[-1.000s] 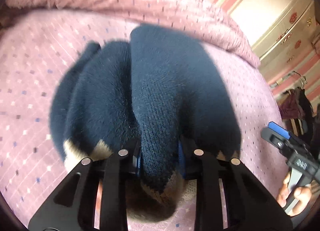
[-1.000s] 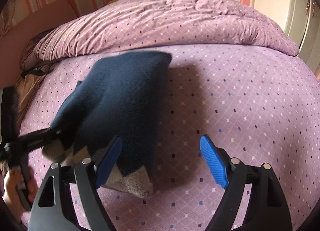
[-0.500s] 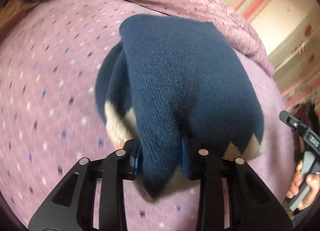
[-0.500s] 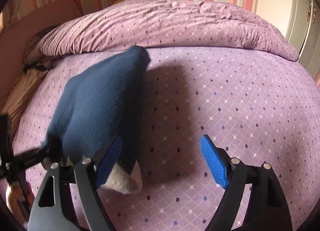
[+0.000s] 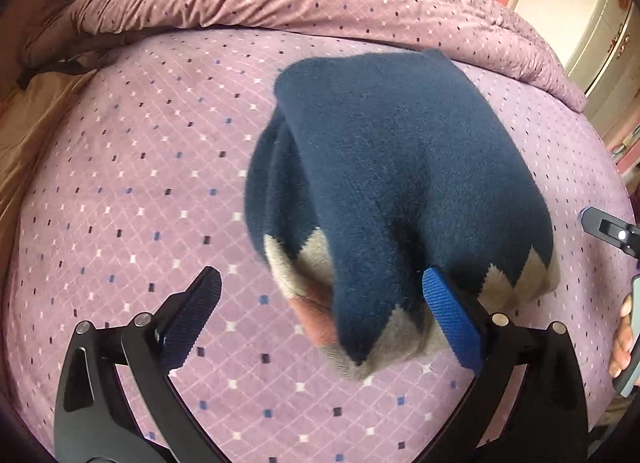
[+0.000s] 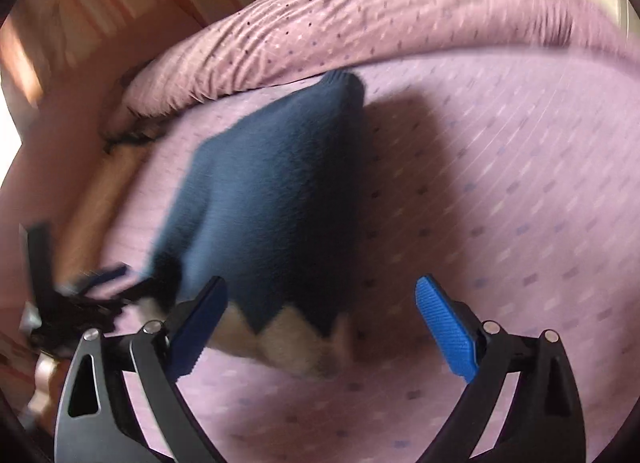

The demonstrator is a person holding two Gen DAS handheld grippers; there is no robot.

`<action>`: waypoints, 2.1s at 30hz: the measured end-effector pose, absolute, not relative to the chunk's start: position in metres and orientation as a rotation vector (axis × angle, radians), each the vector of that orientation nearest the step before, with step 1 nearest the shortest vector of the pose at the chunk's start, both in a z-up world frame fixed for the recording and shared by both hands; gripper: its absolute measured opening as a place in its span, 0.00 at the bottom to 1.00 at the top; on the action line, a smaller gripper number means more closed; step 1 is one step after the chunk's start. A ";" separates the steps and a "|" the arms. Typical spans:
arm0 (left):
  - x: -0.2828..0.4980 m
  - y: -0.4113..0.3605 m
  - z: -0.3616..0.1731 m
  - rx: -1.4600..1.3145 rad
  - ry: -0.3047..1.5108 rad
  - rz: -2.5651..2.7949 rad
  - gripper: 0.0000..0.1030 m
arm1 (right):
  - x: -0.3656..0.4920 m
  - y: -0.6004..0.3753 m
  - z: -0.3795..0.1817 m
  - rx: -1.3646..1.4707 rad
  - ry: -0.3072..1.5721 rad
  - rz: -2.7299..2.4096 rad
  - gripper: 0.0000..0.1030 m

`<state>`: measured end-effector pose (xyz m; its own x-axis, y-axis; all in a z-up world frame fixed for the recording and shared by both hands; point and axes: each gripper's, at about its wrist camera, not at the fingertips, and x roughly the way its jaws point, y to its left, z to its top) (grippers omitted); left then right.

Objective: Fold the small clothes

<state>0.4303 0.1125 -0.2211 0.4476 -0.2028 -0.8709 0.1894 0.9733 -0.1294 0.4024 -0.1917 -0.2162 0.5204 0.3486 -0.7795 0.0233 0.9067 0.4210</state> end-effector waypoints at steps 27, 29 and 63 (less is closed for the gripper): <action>0.457 0.142 -0.232 -0.045 1.075 -0.220 0.97 | 0.461 -0.180 -0.328 0.797 1.096 0.482 0.99; 0.459 0.143 -0.233 -0.052 1.080 -0.213 0.97 | 0.466 -0.178 -0.328 0.796 1.125 0.476 0.99; 0.522 0.187 -0.334 -0.883 1.209 -0.699 0.97 | 0.484 -0.162 -0.328 0.690 1.202 0.459 0.97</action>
